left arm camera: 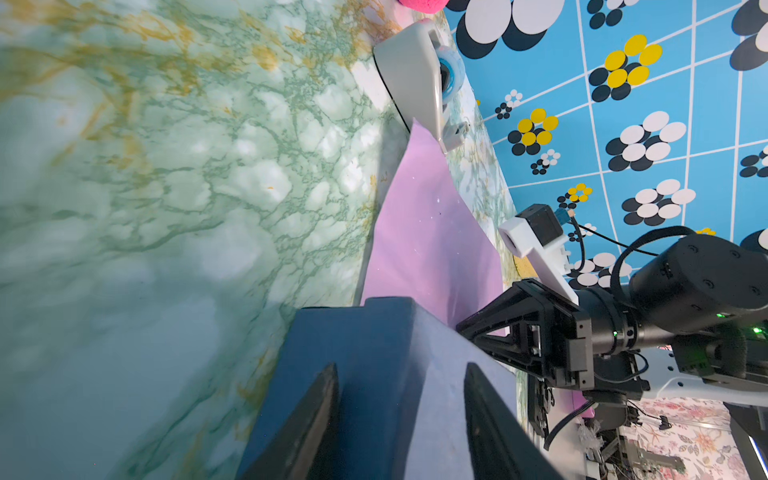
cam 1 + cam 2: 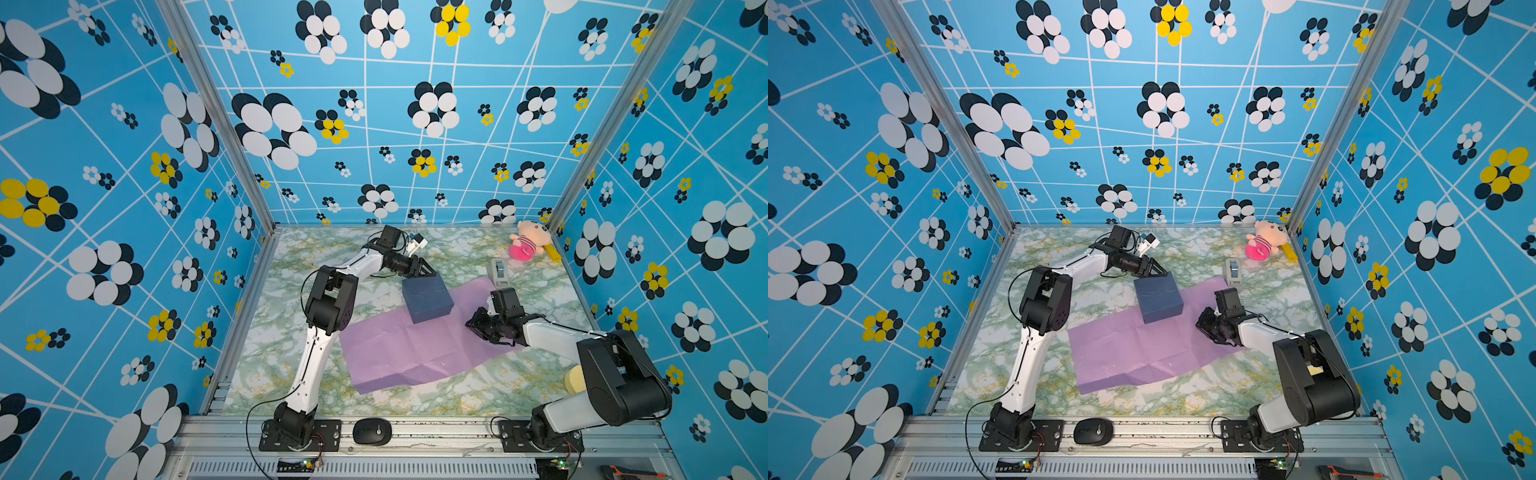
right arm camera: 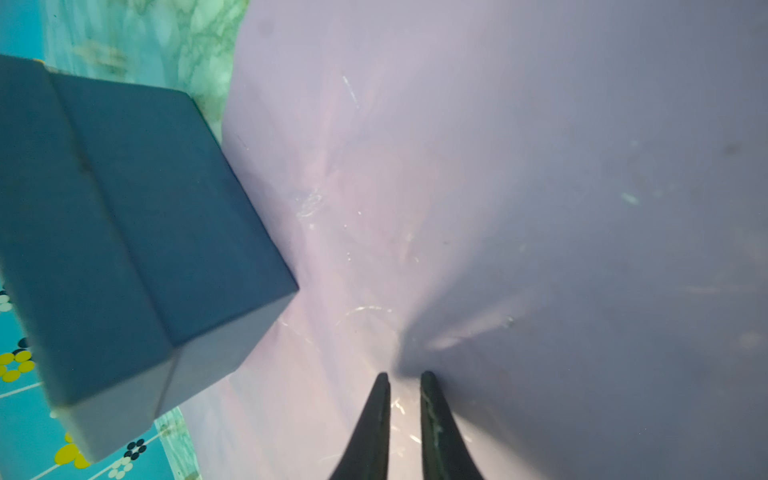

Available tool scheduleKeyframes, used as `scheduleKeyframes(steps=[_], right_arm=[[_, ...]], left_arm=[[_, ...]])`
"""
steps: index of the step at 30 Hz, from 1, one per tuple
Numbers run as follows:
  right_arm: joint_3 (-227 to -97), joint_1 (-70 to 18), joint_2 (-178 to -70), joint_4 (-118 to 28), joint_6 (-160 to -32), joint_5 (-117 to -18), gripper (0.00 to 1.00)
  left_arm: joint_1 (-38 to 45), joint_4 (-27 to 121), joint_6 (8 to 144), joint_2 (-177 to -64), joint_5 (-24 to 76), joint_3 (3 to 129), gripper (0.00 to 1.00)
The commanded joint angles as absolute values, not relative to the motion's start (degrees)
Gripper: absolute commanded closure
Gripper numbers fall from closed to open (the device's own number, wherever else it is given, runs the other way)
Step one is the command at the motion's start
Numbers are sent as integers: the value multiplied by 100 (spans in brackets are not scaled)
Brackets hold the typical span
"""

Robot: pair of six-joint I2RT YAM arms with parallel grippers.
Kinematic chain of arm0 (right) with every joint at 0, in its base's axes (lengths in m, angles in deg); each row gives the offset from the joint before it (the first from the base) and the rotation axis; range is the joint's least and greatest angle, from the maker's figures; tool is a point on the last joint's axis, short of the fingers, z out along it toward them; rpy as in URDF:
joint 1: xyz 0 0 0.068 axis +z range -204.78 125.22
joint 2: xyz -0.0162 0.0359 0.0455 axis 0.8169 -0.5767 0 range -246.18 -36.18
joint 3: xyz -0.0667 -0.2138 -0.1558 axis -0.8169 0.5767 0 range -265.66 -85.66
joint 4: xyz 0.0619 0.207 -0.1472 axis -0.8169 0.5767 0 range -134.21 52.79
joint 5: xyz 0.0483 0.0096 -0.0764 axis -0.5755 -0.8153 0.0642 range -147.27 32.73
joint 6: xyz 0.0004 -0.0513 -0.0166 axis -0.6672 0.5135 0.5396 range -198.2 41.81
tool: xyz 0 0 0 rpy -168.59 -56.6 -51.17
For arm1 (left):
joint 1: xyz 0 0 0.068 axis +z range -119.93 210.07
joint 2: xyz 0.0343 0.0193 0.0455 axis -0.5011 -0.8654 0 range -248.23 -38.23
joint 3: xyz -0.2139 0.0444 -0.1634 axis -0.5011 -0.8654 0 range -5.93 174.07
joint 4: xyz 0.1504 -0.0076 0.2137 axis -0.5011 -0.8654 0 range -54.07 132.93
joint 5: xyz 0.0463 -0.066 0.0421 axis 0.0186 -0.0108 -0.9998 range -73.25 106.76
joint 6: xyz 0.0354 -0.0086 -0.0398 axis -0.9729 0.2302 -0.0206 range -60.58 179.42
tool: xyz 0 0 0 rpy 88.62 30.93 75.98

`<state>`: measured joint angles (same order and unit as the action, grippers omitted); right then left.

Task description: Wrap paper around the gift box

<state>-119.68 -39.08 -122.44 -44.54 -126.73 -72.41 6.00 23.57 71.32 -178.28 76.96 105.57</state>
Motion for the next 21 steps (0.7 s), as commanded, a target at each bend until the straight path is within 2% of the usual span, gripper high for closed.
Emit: scheduleKeyframes(steps=[1,21], right_arm=[[-11760,-3914,-12594,-4196,-12789,-6906,83],[-11617,-3919,-12572,-4390,-12930,-6689,82]], left_arm=[[481,2089,6831,-17602,7940,10618,50],[72,2005,6645,-16285,7609,8985,51]])
